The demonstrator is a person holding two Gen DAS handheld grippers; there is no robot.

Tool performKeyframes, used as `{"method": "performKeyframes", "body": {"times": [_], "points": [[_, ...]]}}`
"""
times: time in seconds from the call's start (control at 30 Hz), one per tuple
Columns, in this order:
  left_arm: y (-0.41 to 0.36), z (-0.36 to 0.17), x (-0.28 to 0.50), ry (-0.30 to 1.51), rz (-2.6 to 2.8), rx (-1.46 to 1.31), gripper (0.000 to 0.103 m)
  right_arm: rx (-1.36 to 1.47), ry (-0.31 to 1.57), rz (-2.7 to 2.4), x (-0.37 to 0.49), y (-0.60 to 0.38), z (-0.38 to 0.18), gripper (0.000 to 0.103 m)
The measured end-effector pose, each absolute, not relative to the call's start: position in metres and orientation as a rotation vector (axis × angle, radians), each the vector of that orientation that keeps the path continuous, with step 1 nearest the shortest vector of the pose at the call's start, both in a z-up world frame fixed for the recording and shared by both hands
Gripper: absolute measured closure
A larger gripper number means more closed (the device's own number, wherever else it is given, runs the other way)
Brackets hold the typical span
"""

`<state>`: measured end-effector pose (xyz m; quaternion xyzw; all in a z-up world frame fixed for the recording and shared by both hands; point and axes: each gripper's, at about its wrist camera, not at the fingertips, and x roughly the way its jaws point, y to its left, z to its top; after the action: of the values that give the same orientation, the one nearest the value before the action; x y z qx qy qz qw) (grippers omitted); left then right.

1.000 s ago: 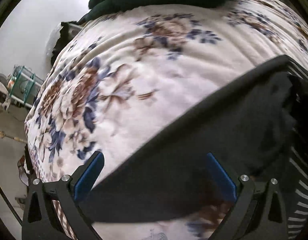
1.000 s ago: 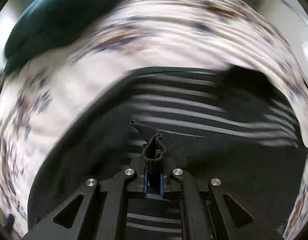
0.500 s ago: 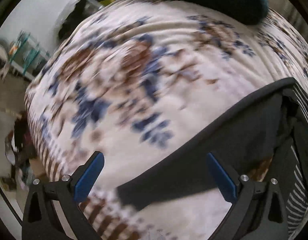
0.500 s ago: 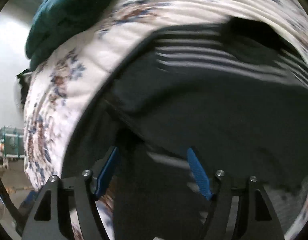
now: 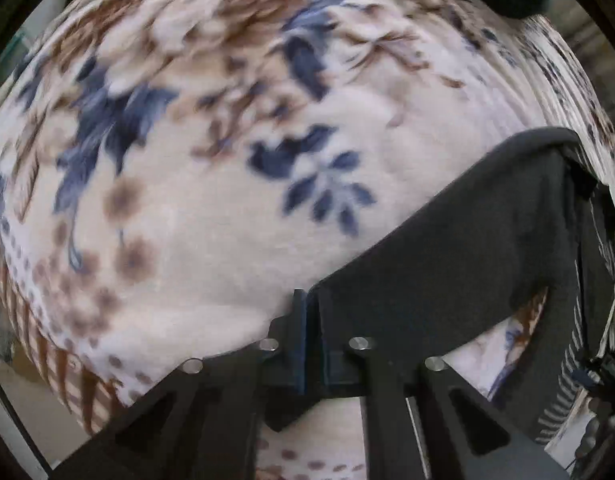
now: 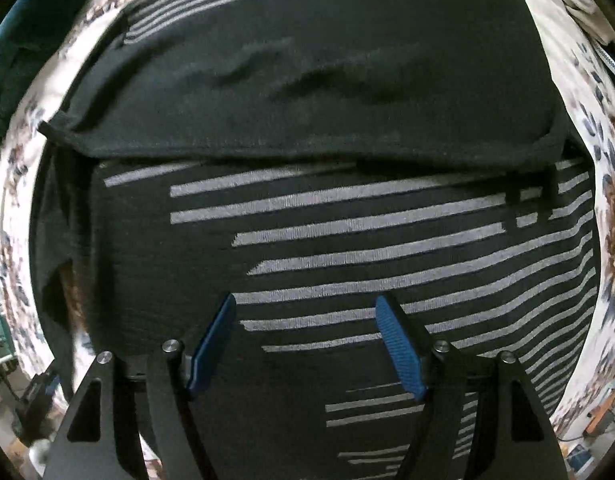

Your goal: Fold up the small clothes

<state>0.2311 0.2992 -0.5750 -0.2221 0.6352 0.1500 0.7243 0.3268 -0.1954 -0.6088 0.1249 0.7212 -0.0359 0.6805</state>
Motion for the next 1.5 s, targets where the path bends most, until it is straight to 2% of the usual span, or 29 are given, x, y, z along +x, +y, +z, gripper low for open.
{"method": "performKeyframes", "body": {"times": [0.2, 0.37, 0.4, 0.43, 0.47, 0.5, 0.53, 0.7, 0.8, 0.87, 0.9, 0.97, 1.1, 1.17, 1.27, 1.37, 1.5], "points": [[0.362, -0.507, 0.246, 1.179, 0.407, -0.573, 0.099, 0.258, 1.602, -0.077, 0.322, -0.201, -0.607, 0.029], [0.431, -0.495, 0.241, 1.099, 0.512, -0.696, 0.097, 0.264, 1.595, -0.076, 0.317, -0.21, -0.604, 0.029], [0.442, -0.497, 0.233, 1.081, 0.514, -0.77, 0.085, 0.268, 1.598, -0.079, 0.315, -0.213, -0.605, 0.029], [0.448, -0.5, 0.228, 1.07, 0.523, -0.826, 0.065, 0.275, 1.599, -0.079, 0.314, -0.213, -0.605, 0.029], [0.451, -0.505, 0.218, 1.051, 0.519, -0.894, 0.054, 0.283, 1.6, -0.082, 0.315, -0.211, -0.604, 0.029], [0.449, -0.514, 0.206, 1.026, 0.505, -0.992, 0.036, 0.292, 1.602, -0.084, 0.313, -0.217, -0.603, 0.029], [0.445, -0.519, 0.203, 1.012, 0.5, -1.045, 0.036, 0.304, 1.603, -0.084, 0.31, -0.221, -0.603, 0.029], [0.403, -0.571, 0.187, 0.975, 0.49, -1.389, 0.036, 0.314, 1.615, -0.088, 0.305, -0.223, -0.605, 0.029], [0.403, -0.587, 0.199, 0.925, 0.55, -1.438, 0.04, 0.296, 1.624, -0.092, 0.303, -0.222, -0.608, 0.029], [0.409, -0.592, 0.208, 0.903, 0.6, -1.407, 0.087, 0.288, 1.627, -0.098, 0.3, -0.225, -0.609, 0.029], [0.413, -0.593, 0.216, 0.932, 0.624, -1.381, 0.094, 0.285, 1.629, -0.103, 0.299, -0.229, -0.61, 0.029], [0.416, -0.58, 0.222, 0.9, 0.615, -1.345, 0.095, 0.286, 1.633, -0.115, 0.299, -0.235, -0.611, 0.029], [0.404, -0.505, 0.224, 0.769, 0.495, -1.146, 0.095, 0.309, 1.634, -0.122, 0.3, -0.233, -0.616, 0.029], [0.397, -0.497, 0.217, 0.786, 0.48, -1.102, 0.094, 0.307, 1.633, -0.12, 0.3, -0.237, -0.615, 0.029], [0.384, -0.539, 0.189, 0.971, 0.503, -1.144, 0.089, 0.304, 1.644, -0.119, 0.303, -0.234, -0.617, 0.029], [0.383, -0.578, 0.161, 1.098, 0.586, -1.233, 0.09, 0.311, 1.655, -0.128, 0.304, -0.234, -0.619, 0.029], [0.392, -0.575, 0.146, 1.01, 0.638, -1.268, 0.081, 0.313, 1.642, -0.116, 0.31, -0.228, -0.614, 0.029]]}}
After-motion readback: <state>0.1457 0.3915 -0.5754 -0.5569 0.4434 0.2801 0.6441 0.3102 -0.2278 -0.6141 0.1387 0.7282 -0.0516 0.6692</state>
